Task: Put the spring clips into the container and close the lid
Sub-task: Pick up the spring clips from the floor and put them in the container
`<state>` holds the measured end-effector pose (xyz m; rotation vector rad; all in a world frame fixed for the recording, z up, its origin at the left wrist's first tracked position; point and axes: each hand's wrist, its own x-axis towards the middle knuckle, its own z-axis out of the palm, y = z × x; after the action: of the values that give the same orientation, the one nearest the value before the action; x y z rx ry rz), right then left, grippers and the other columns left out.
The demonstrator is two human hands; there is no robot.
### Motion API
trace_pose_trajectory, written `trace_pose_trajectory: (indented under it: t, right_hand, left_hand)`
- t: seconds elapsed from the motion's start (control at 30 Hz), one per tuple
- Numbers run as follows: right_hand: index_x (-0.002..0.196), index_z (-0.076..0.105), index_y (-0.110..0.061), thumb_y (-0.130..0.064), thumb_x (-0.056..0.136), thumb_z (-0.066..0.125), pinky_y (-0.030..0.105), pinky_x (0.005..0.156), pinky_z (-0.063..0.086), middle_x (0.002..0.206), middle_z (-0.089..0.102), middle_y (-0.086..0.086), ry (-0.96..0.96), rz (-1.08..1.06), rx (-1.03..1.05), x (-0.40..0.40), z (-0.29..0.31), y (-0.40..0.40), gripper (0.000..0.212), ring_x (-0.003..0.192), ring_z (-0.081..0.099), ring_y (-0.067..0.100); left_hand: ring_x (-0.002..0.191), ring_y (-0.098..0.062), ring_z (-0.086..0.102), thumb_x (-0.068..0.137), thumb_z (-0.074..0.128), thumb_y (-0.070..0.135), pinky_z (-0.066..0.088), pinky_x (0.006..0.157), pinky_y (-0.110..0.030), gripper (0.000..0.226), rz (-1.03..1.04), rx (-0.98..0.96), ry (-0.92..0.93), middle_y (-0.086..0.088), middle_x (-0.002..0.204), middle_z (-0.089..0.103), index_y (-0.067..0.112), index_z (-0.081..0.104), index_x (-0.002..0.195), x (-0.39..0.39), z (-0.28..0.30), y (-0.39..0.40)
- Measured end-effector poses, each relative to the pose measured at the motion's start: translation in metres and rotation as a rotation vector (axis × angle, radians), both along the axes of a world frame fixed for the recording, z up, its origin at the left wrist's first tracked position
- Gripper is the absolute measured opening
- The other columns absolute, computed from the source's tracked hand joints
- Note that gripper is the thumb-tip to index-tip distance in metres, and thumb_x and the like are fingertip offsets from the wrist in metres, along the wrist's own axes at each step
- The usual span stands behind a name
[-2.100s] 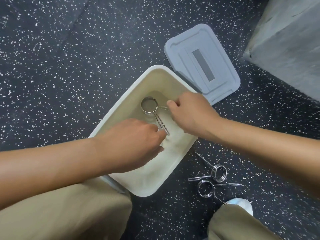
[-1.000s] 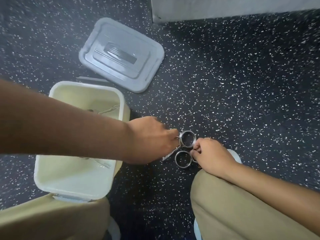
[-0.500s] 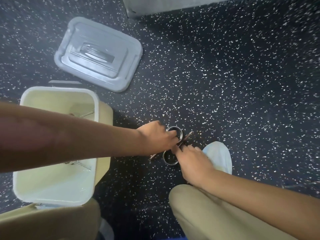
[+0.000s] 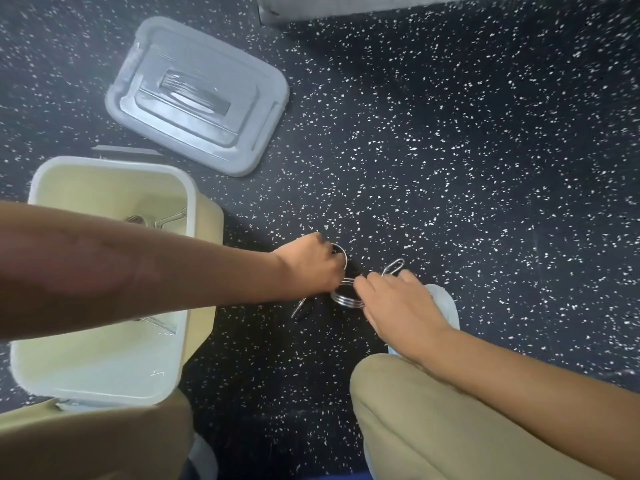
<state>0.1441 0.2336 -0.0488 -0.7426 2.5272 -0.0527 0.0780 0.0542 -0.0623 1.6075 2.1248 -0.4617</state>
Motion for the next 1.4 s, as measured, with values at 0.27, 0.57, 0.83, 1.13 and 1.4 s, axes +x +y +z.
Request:
trace_pose_trajectory:
  t: [0.27,0.57,0.83,1.13,1.4]
  right_hand:
    - [0.08,0.057,-0.013,-0.025,0.087,0.062,0.041,0.067,0.04,0.063,0.055,0.003,0.195,0.094,-0.011,-0.028,0.008,0.01,0.015,0.058,0.051,0.026]
    - [0.086,0.058,-0.014,-0.032,0.096,0.042,0.042,0.075,0.043,0.067,0.059,-0.001,0.197,-0.035,-0.021,-0.051,0.018,0.009,0.026,0.063,0.053,0.025]
    - [0.094,0.061,-0.014,-0.033,0.095,0.049,0.042,0.073,0.042,0.069,0.062,-0.002,0.183,-0.135,-0.074,-0.066,0.03,-0.013,0.023,0.068,0.057,0.026]
    - [0.112,0.068,-0.019,-0.031,0.096,0.057,0.039,0.083,0.039,0.081,0.071,-0.008,0.178,-0.204,-0.265,-0.073,0.054,-0.042,0.023,0.078,0.062,0.021]
    - [0.119,0.068,-0.015,-0.033,0.097,0.049,0.04,0.086,0.04,0.088,0.074,-0.005,0.143,-0.212,-0.251,-0.075,0.069,-0.067,0.034,0.082,0.065,0.022]
  left_hand:
    - [0.083,-0.028,0.068,0.091,0.057,0.002,0.051,0.062,-0.034,0.02,0.17,-0.012,0.049,-0.007,0.1,0.066,0.01,0.066,0.107,-0.017,0.02,-0.022]
    - [0.07,-0.023,0.065,0.098,0.047,0.013,0.042,0.05,-0.031,0.017,0.269,-0.065,0.042,-0.003,0.093,0.065,0.011,0.064,0.101,-0.033,0.098,-0.054]
    - [0.052,-0.029,0.059,0.091,0.05,0.026,0.048,0.044,-0.033,0.015,0.479,0.121,0.048,-0.001,0.075,0.059,0.015,0.057,0.085,-0.022,0.167,-0.11]
    - [0.043,-0.026,0.046,0.078,0.066,0.04,0.024,0.04,-0.024,0.025,0.89,0.268,0.129,0.009,0.067,0.058,0.028,0.045,0.071,0.023,0.185,-0.189]
    - [0.059,-0.023,0.058,0.081,0.068,0.041,0.05,0.056,-0.038,0.028,1.515,0.275,0.061,0.009,0.068,0.06,0.027,0.049,0.066,0.081,0.145,-0.227]
